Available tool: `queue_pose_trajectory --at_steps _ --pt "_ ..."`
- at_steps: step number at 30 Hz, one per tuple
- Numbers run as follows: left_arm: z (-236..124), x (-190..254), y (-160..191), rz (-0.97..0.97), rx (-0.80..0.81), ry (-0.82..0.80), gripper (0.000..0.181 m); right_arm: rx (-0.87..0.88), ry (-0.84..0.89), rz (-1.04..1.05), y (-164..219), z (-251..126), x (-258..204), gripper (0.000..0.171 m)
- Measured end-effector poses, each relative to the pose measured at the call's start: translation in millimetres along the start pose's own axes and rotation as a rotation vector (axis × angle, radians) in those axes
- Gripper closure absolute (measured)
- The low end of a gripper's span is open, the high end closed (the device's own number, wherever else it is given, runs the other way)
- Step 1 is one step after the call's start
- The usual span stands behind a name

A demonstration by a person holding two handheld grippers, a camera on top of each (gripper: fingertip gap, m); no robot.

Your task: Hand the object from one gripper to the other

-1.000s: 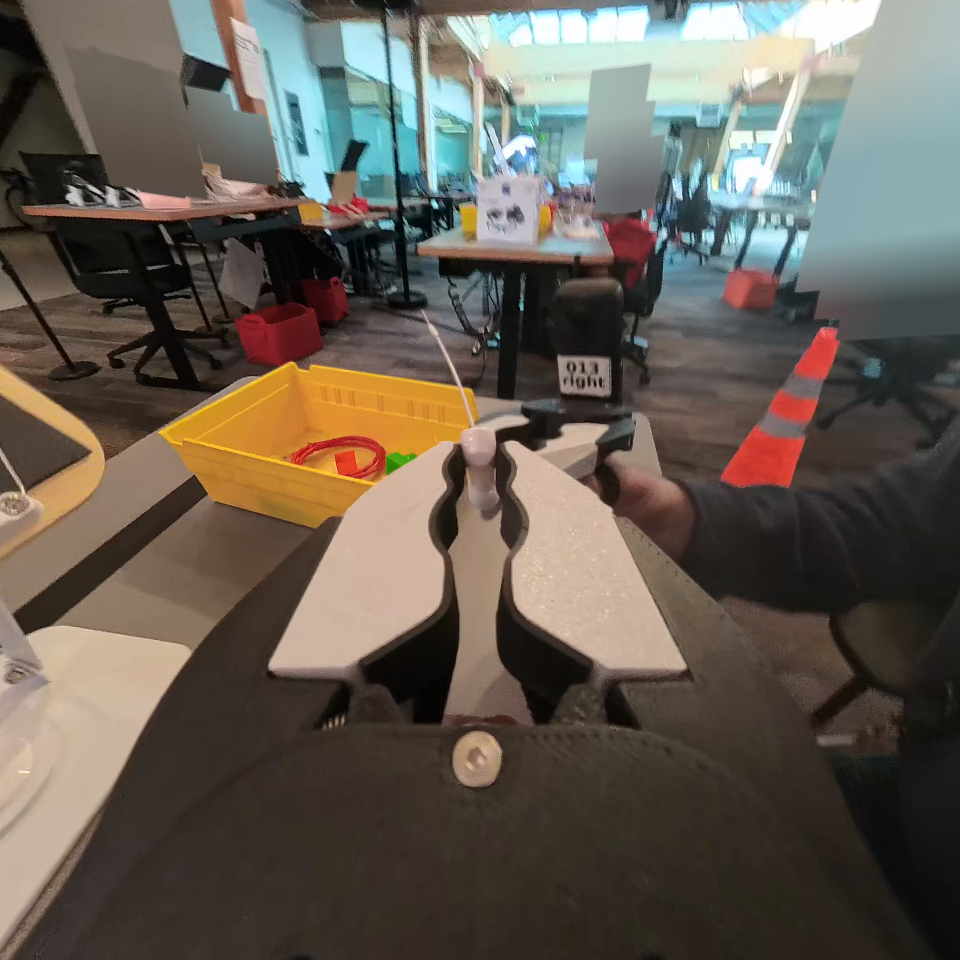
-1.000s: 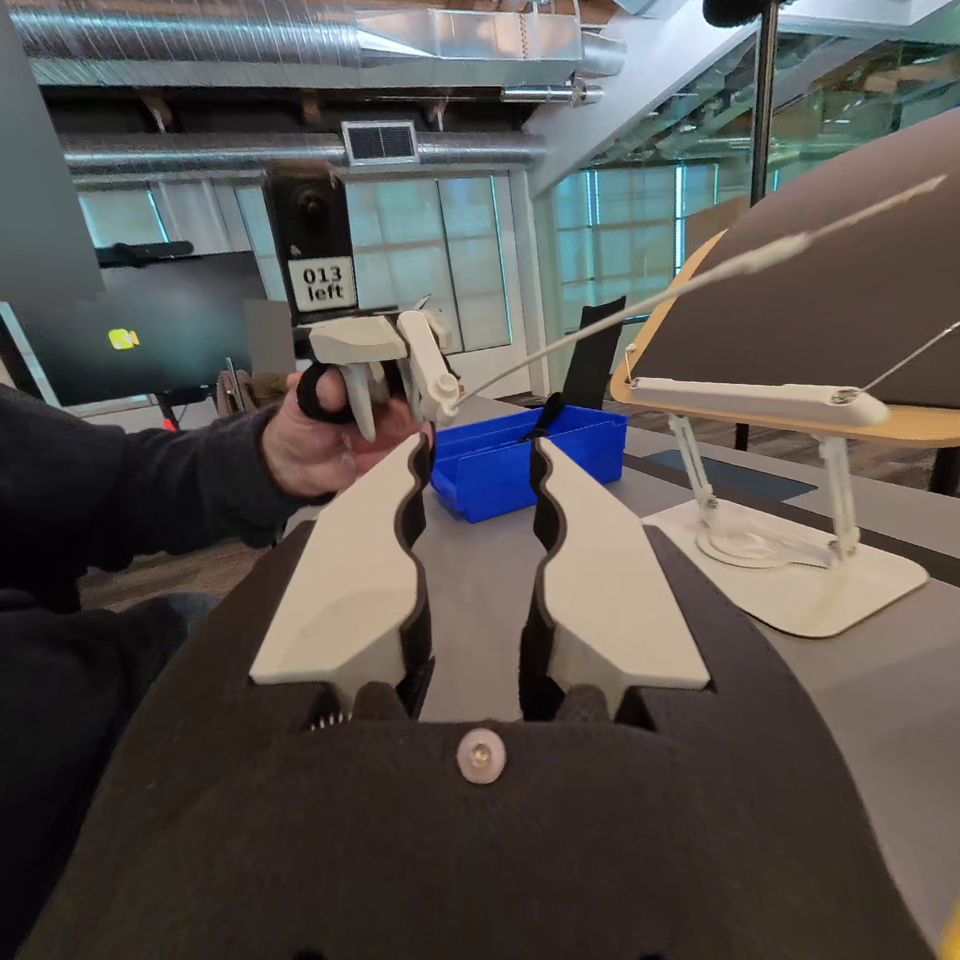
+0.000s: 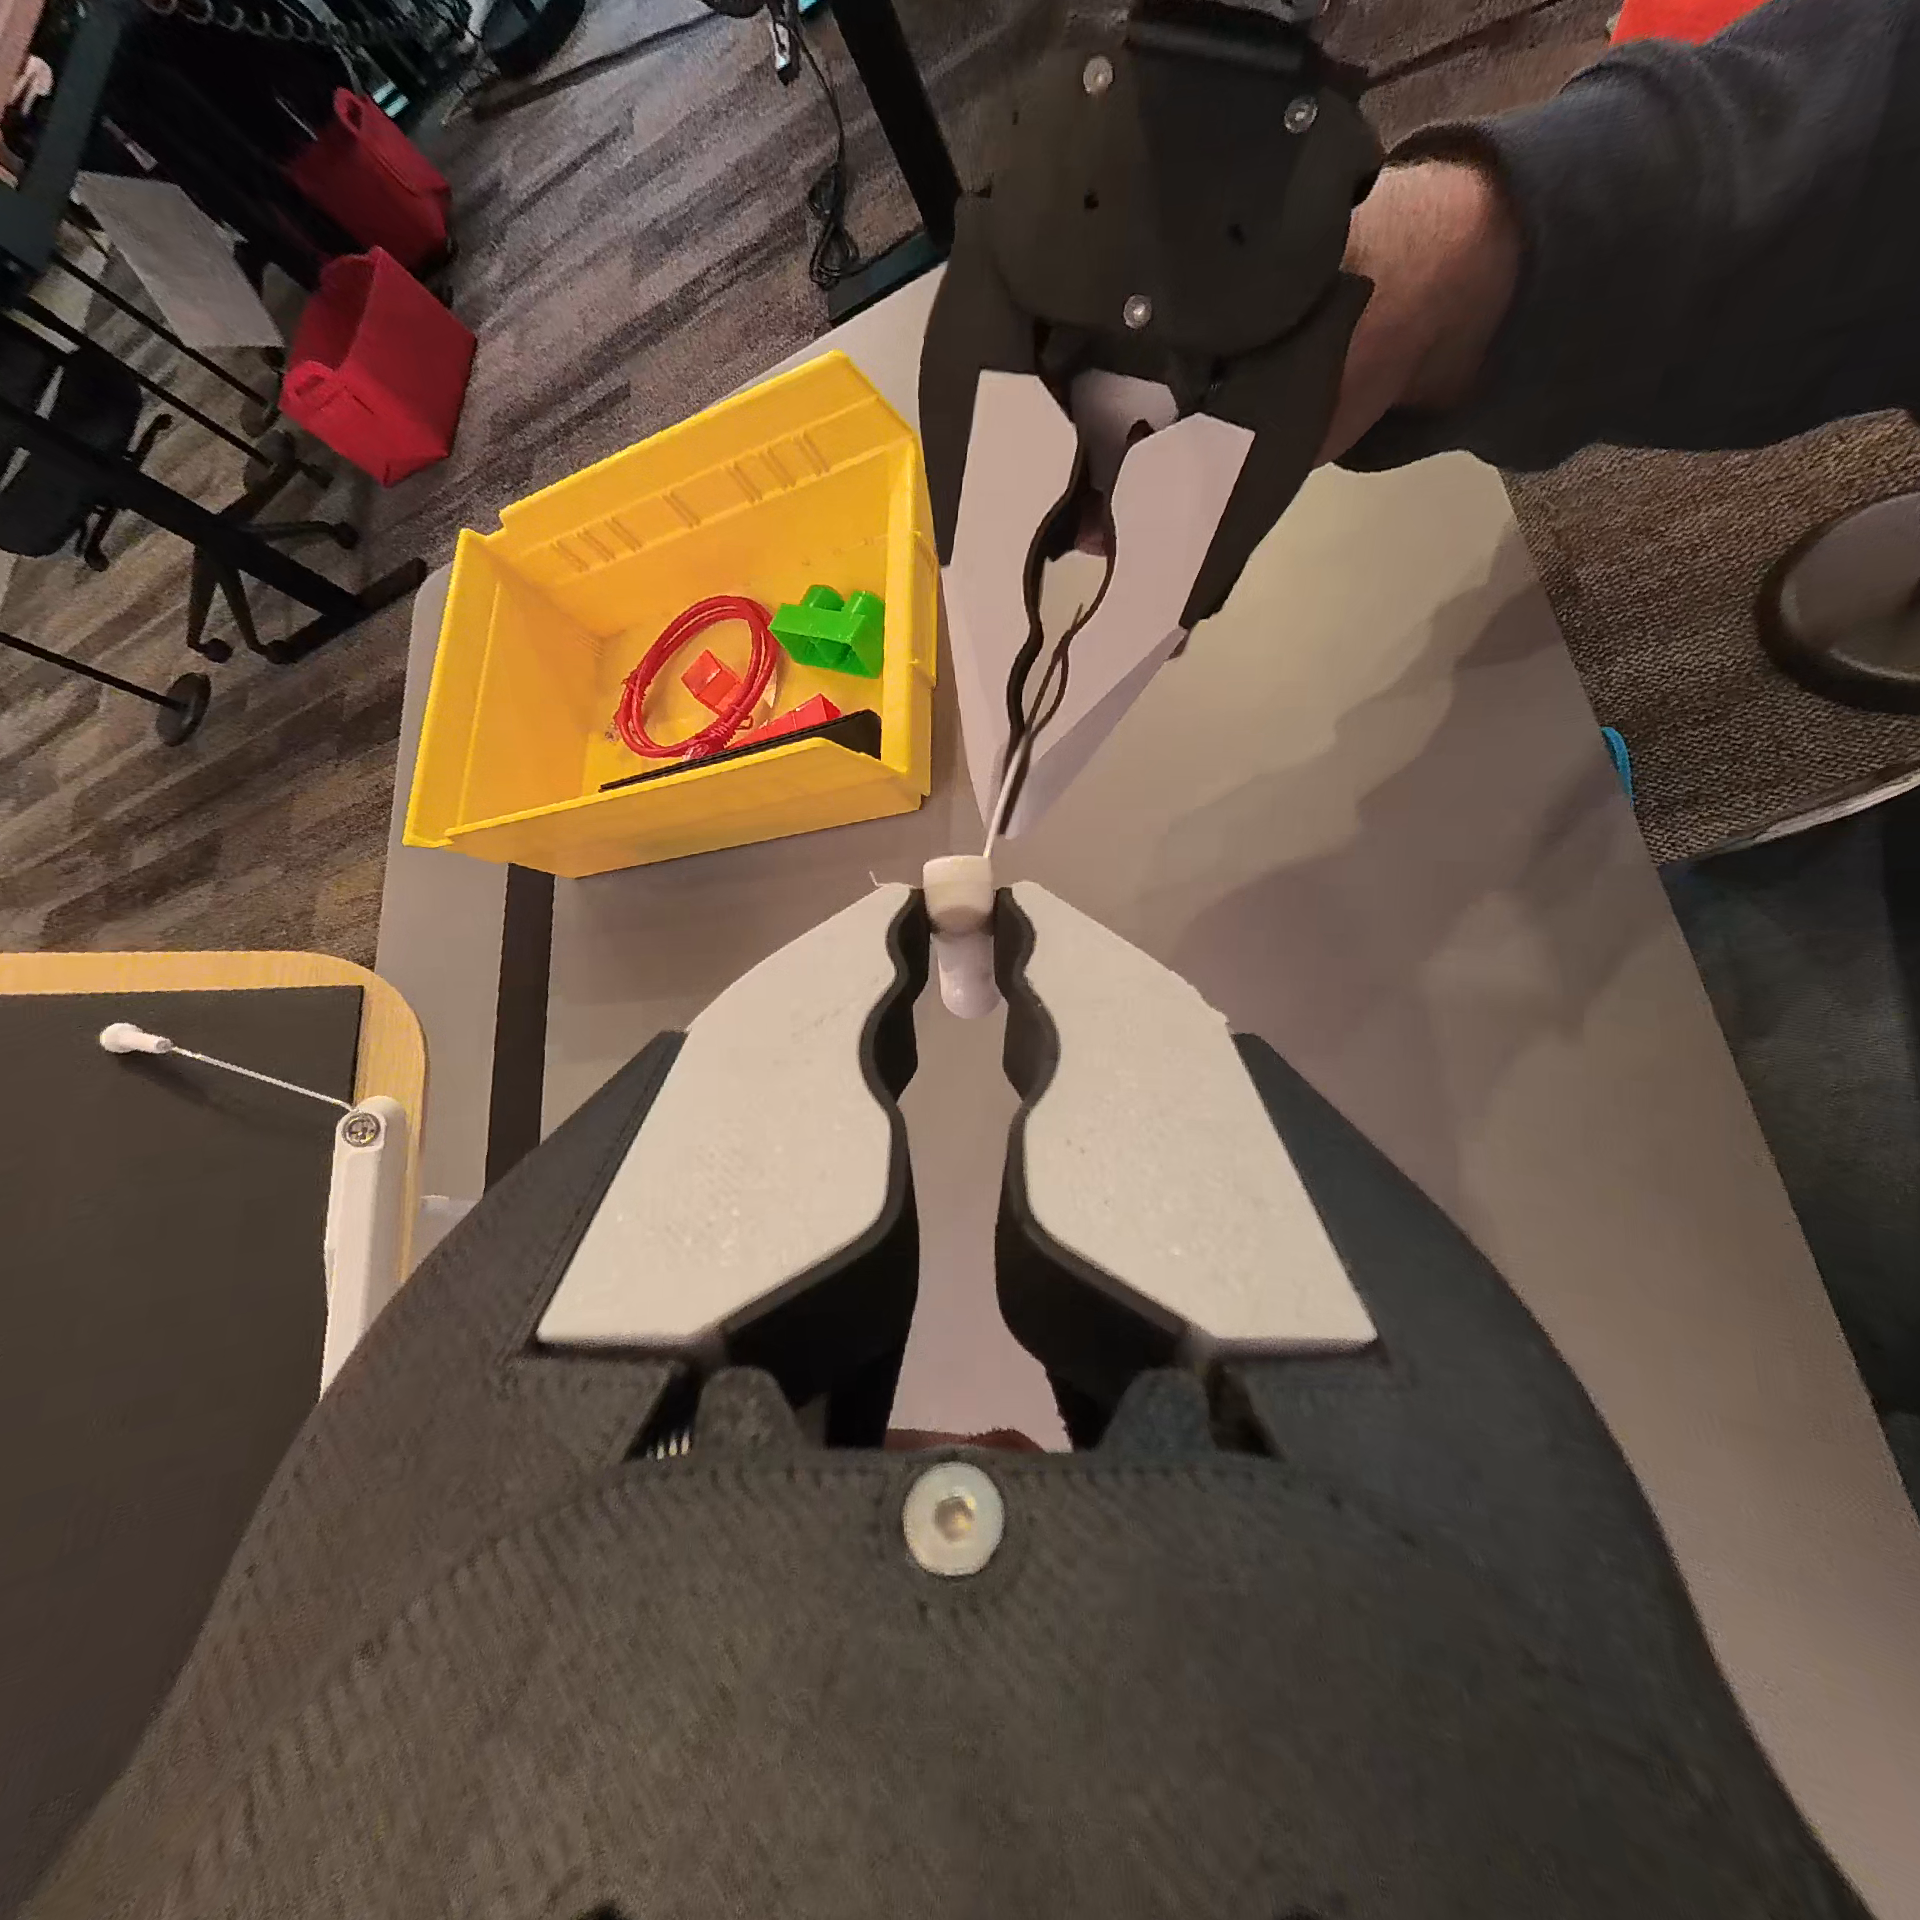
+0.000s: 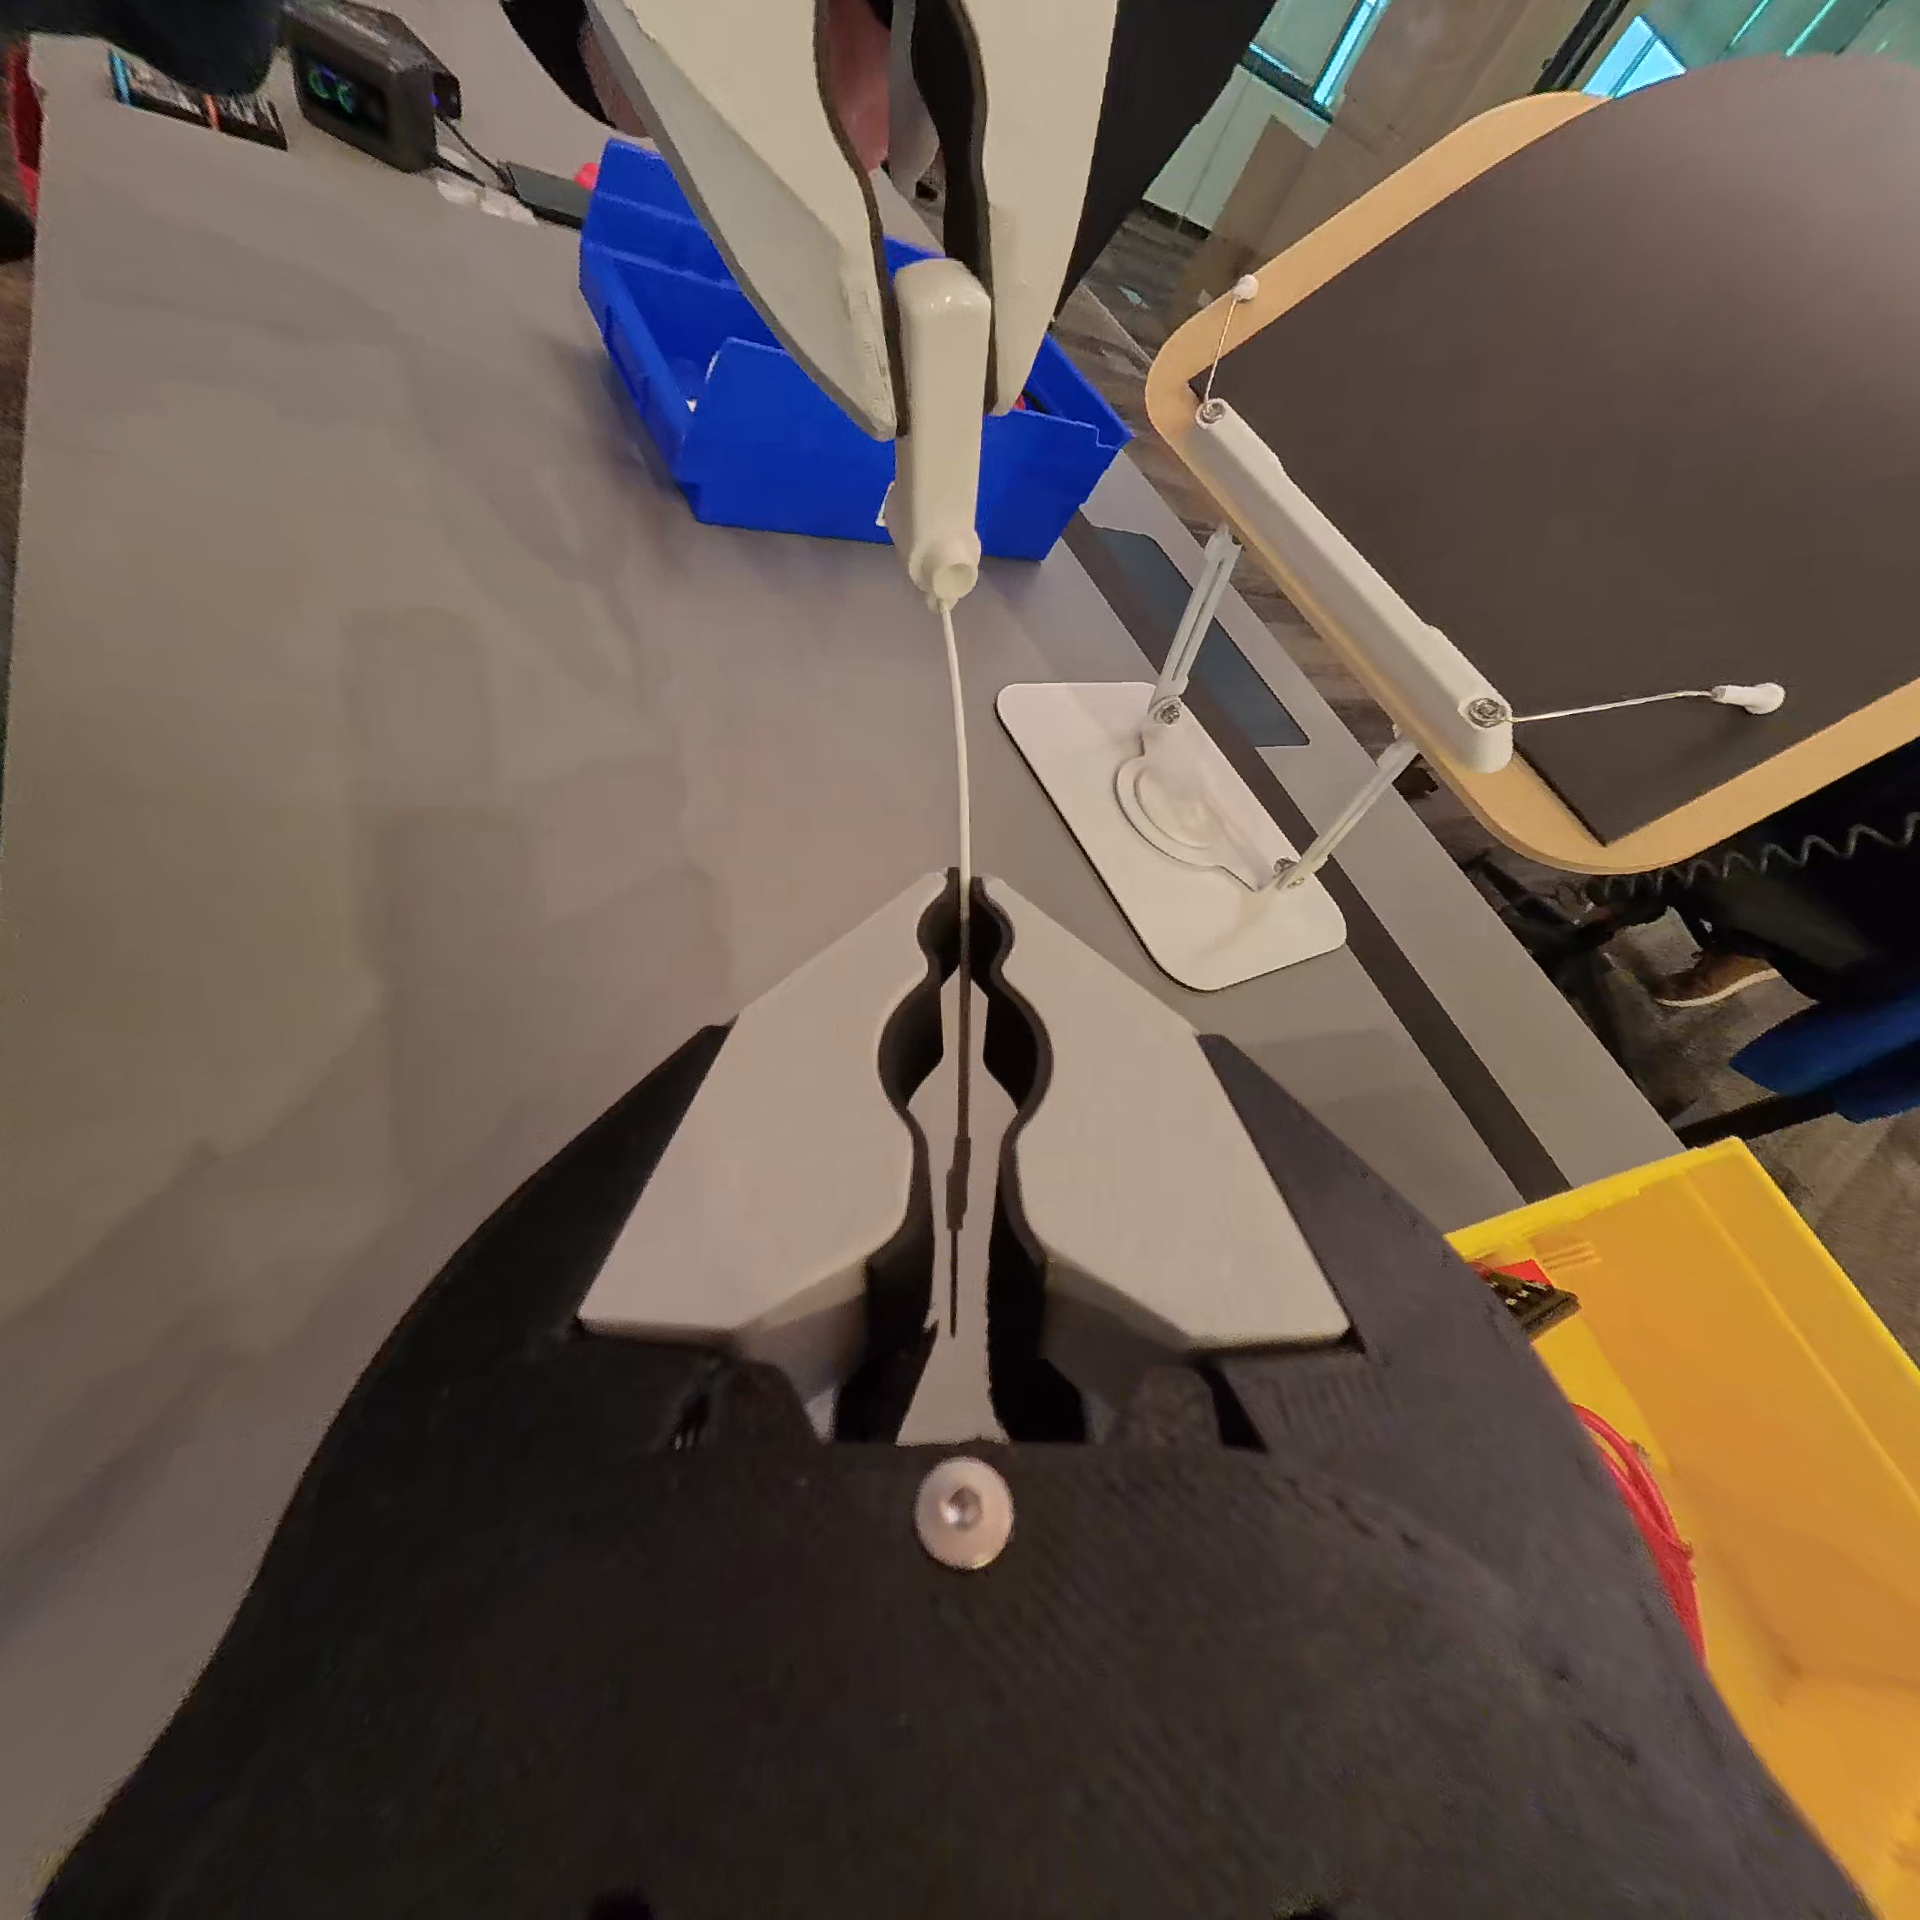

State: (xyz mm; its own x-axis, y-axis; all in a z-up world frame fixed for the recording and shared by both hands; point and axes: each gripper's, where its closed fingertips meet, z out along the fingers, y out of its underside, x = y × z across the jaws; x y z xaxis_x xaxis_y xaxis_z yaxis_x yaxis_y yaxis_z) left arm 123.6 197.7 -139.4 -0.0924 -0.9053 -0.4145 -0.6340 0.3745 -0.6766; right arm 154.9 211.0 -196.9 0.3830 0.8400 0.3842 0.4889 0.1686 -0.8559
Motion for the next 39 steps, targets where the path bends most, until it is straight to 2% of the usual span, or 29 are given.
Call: queue_pose_trajectory --at_steps 1,3,5,11,13,26,39 --pt "0 0 1 0.001 -0.001 -0.004 0.169 0.000 -0.006 0.001 0 0 -1 0.171" --pt "1 0 2 -0.001 -0.002 -0.005 0.169 0.019 -0.018 0.028 -3 -1 -2 0.171" --pt "1 0 2 0.000 -0.003 -0.007 0.169 0.013 -0.013 0.040 -2 -1 0 0.153" --pt "1 0 3 0.000 -0.007 -0.011 0.169 0.048 0.003 0.010 -6 -5 -2 0.162" --pt "1 0 4 -0.001 -0.007 -0.010 0.169 0.051 0.006 0.005 -6 -7 -1 0.171" --pt "5 6 4 -0.011 0.011 0.012 0.169 0.060 0.060 0.027 -5 -4 9 0.171" --pt "-6 12 6 -0.096 0.089 -0.017 0.155 0.176 0.174 0.028 -27 -6 30 0.171"
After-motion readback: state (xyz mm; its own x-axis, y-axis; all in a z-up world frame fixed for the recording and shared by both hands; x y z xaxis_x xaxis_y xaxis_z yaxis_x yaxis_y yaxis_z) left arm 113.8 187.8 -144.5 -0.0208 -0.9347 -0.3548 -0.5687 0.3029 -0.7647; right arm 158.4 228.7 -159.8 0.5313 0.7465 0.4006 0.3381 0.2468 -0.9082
